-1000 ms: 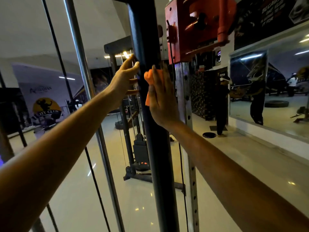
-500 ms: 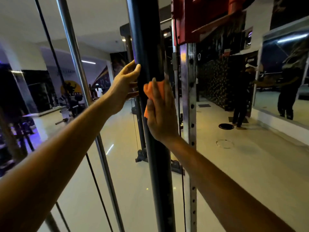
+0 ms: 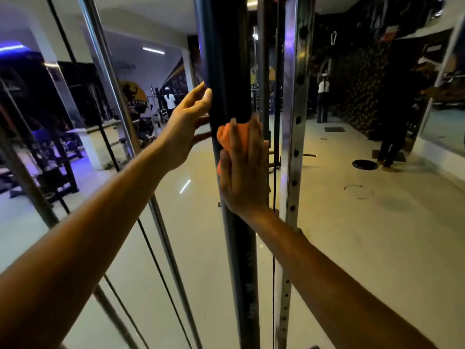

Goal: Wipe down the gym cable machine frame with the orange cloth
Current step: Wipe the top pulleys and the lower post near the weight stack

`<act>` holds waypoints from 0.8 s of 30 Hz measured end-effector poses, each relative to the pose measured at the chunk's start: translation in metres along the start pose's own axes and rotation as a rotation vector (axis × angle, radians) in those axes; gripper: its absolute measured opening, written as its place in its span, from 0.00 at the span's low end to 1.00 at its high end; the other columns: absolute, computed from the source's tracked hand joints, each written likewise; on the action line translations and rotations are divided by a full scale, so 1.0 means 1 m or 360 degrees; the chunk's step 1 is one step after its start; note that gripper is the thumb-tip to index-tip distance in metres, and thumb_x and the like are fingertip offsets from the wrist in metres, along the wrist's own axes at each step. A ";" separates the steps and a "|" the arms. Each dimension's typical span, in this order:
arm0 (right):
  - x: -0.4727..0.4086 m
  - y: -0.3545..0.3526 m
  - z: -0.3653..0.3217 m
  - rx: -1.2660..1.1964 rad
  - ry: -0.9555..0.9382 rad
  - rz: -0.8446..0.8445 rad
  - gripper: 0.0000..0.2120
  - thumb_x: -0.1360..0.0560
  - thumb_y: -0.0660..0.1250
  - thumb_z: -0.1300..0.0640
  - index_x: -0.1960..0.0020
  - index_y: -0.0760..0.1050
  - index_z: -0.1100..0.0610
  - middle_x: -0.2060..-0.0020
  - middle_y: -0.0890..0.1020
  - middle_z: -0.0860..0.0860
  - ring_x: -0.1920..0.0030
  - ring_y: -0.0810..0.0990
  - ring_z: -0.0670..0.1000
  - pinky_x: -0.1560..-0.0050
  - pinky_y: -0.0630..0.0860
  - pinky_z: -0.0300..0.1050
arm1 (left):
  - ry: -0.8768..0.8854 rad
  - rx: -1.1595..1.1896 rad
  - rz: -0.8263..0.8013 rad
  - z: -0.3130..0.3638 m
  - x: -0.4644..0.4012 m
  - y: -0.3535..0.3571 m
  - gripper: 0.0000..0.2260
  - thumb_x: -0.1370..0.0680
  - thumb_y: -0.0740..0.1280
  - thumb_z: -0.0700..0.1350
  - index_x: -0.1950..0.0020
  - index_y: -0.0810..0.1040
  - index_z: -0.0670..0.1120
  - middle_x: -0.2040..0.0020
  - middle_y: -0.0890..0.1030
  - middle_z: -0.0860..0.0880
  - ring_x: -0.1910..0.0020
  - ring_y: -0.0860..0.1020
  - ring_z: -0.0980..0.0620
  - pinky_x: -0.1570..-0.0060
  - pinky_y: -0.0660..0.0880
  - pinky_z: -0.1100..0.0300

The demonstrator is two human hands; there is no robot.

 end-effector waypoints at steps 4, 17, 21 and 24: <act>-0.028 -0.002 -0.005 -0.0047 -0.0031 0.0117 0.29 0.12 0.61 0.52 0.14 0.60 0.60 0.13 0.52 0.65 0.12 0.49 0.65 0.17 0.55 0.69 | -0.0006 0.0012 0.0026 -0.006 0.003 0.004 0.24 0.12 0.61 0.57 0.16 0.64 0.58 0.25 0.78 0.53 0.31 0.81 0.52 0.30 0.77 0.42; 0.025 0.009 0.008 -0.0164 0.0045 0.0112 0.27 0.10 0.52 0.47 0.14 0.52 0.56 0.13 0.52 0.65 0.12 0.51 0.63 0.17 0.58 0.67 | -0.0096 0.0072 -0.0031 -0.055 0.028 0.012 0.29 0.14 0.63 0.59 0.15 0.61 0.57 0.21 0.74 0.50 0.25 0.76 0.47 0.25 0.72 0.37; 0.031 0.011 0.010 -0.0088 0.0023 0.0160 0.30 0.11 0.55 0.50 0.13 0.46 0.51 0.14 0.52 0.66 0.13 0.52 0.64 0.15 0.57 0.64 | -0.0100 0.0069 -0.0063 -0.056 0.030 0.012 0.29 0.15 0.64 0.59 0.14 0.60 0.57 0.21 0.73 0.51 0.24 0.75 0.48 0.23 0.69 0.37; 0.107 0.026 0.028 0.0072 0.0089 -0.0011 0.41 0.12 0.64 0.56 0.12 0.39 0.47 0.14 0.49 0.67 0.13 0.48 0.65 0.16 0.59 0.67 | -0.0089 0.0096 -0.0098 -0.066 0.034 0.015 0.27 0.13 0.62 0.57 0.14 0.61 0.56 0.23 0.75 0.50 0.25 0.75 0.48 0.23 0.69 0.37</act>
Point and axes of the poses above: each hand's wrist, its own x-axis away from the middle knuckle, its own y-axis out of the palm, z = x × y, the point moved 4 cm from there along -x, towards the middle knuckle
